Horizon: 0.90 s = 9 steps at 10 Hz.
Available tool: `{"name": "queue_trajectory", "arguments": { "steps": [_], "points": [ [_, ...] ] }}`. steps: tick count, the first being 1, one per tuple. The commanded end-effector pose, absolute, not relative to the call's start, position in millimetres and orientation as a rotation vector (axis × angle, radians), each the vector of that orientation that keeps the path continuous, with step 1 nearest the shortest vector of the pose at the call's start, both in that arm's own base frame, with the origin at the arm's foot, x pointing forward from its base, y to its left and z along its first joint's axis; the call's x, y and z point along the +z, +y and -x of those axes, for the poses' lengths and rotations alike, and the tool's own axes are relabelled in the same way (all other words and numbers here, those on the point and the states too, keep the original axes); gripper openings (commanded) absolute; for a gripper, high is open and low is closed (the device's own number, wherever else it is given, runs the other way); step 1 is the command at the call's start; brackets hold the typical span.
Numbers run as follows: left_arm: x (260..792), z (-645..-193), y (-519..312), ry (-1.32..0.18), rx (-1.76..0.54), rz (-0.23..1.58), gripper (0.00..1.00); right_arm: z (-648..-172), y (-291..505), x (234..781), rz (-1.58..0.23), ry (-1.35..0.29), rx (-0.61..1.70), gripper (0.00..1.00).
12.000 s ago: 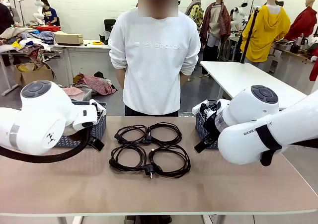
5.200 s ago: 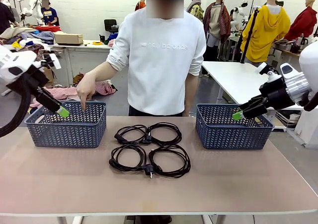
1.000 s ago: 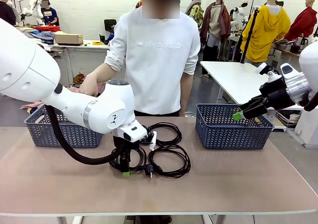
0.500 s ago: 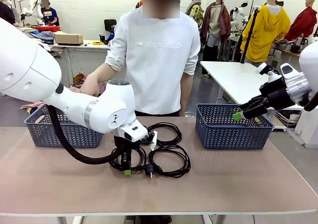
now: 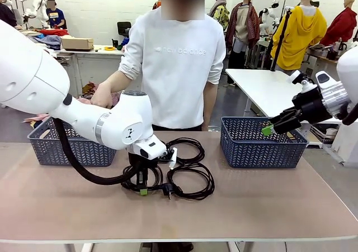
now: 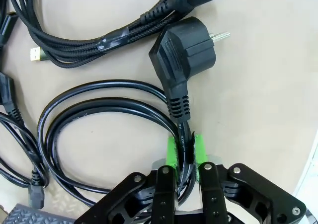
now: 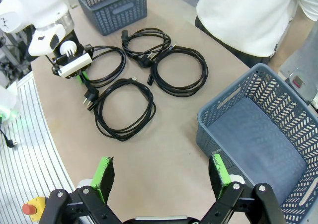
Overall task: Organize the cables according to human instructions.
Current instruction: Pick up a bundle of cables and place it in the basket indicated by the human.
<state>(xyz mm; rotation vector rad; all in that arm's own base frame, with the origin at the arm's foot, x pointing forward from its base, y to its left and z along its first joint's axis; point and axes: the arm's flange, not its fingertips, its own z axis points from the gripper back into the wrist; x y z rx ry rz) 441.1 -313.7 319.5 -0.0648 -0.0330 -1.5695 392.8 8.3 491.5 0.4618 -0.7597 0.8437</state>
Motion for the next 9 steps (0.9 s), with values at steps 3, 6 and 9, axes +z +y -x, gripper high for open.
{"name": "queue_trajectory", "arguments": {
  "steps": [3, 6, 9],
  "points": [
    [352.3, -430.3, -308.4, -0.067, -1.551, 0.016, 0.0, -396.6, 8.1, 490.9, -0.479, -0.787, 0.863, 1.0],
    [414.0, -427.2, -306.2, -0.129, -1.546, -0.023, 0.0, -396.6, 8.1, 490.9, -0.479, -0.787, 0.863, 1.0],
    [483.1, -449.8, -276.8, -0.214, -1.525, -0.089, 0.0, -396.6, 8.1, 490.9, -0.479, -0.787, 0.863, 1.0]
  ]
}}
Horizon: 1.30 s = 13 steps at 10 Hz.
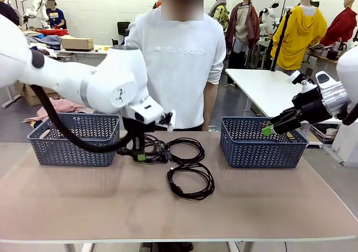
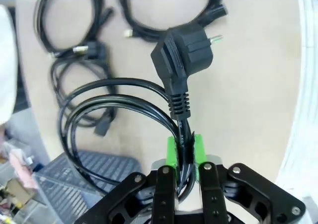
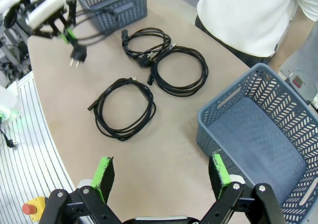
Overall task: Organize the cables according to human instructions.
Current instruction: Pick up a bundle of cables and place it in the basket indicated by the human.
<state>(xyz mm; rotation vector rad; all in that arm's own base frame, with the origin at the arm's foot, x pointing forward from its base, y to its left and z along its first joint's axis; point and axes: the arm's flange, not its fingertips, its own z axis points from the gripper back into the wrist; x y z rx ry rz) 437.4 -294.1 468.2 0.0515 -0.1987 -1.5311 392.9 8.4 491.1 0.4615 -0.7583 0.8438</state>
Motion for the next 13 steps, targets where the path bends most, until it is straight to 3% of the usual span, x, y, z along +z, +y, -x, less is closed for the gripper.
{"name": "queue_trajectory", "arguments": {
  "steps": [1, 4, 8, 13],
  "points": [
    [499.0, -462.9, -259.2, -0.235, -1.511, -0.077, 0.0, -396.6, 8.1, 490.9, -0.479, -0.787, 0.863, 1.0],
    [527.5, -502.6, -196.7, -0.256, -1.455, -0.082, 0.0, -396.6, 8.1, 490.9, -0.479, -0.787, 0.863, 1.0],
    [527.6, -536.3, -132.9, -0.259, -1.431, -0.065, 0.0, -396.6, 8.1, 490.9, -0.479, -0.787, 0.863, 1.0],
    [519.9, -535.6, -128.6, -0.245, -1.408, -0.091, 0.0, -396.6, 8.1, 490.9, -0.479, -0.787, 0.863, 1.0]
  ]
}}
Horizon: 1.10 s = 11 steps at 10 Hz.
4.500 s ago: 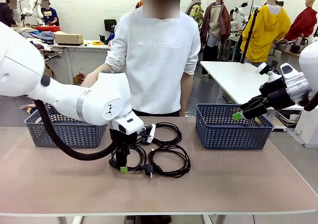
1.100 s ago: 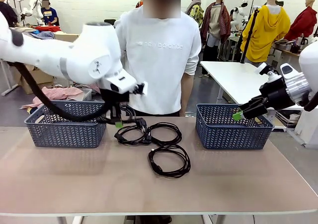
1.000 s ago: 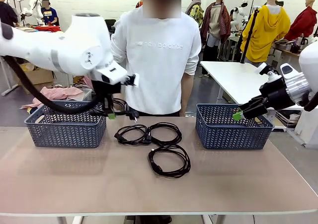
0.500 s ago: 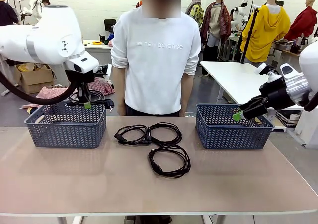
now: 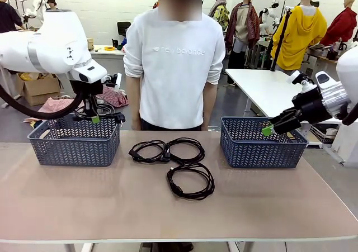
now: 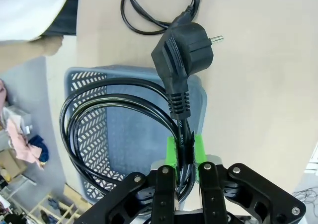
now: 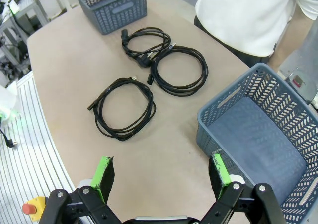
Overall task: Organize the cables according to human instructions.
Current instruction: Pick up a bundle of cables and place it in the basket indicated by the human.
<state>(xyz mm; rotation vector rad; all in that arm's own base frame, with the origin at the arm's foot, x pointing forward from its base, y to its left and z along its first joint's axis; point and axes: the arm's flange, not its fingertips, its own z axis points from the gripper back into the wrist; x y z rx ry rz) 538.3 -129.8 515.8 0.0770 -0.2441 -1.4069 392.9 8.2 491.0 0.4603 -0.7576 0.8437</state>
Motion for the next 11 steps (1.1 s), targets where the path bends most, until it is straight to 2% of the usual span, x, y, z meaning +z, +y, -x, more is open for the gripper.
{"name": "queue_trajectory", "arguments": {
  "steps": [1, 3, 4, 11],
  "points": [
    [519.9, -535.6, -128.6, -0.245, -1.408, -0.091, 0.0, -396.6, 8.1, 490.9, -0.479, -0.787, 0.863, 1.0],
    [519.9, -535.6, -128.6, -0.245, -1.408, -0.091, 0.0, -396.6, 8.1, 490.9, -0.479, -0.787, 0.863, 1.0],
    [515.8, -537.7, -132.2, -0.244, -1.411, -0.077, 0.15, -396.6, 8.1, 490.9, -0.479, -0.787, 0.863, 1.0],
    [481.5, -575.8, -63.1, -0.245, -1.337, -0.127, 0.15, -396.6, 8.1, 490.9, -0.479, -0.787, 0.863, 1.0]
  ]
}}
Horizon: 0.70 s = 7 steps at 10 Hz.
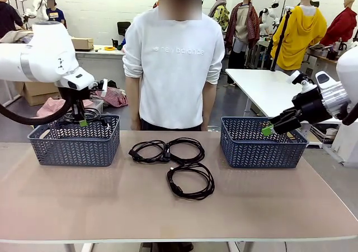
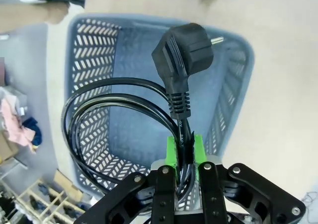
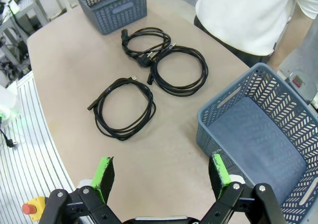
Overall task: Organize the cables according to human instructions.
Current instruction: Pick up a bundle of cables and place it in the basket indicated by the human.
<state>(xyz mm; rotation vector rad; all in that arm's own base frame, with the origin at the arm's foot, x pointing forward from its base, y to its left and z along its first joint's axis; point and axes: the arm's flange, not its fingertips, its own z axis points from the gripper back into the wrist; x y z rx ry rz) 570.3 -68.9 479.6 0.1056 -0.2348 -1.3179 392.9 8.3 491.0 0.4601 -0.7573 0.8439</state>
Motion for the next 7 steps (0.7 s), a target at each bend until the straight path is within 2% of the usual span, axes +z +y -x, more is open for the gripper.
{"name": "queue_trajectory", "arguments": {
  "steps": [1, 7],
  "points": [
    [477.0, -580.3, -54.8, -0.249, -1.326, -0.131, 0.15, -396.6, 8.1, 490.9, -0.479, -0.787, 0.863, 1.0],
    [456.0, -594.2, -33.4, -0.229, -1.26, -0.141, 0.15, -396.6, 8.1, 490.9, -0.479, -0.787, 0.863, 1.0]
  ]
}}
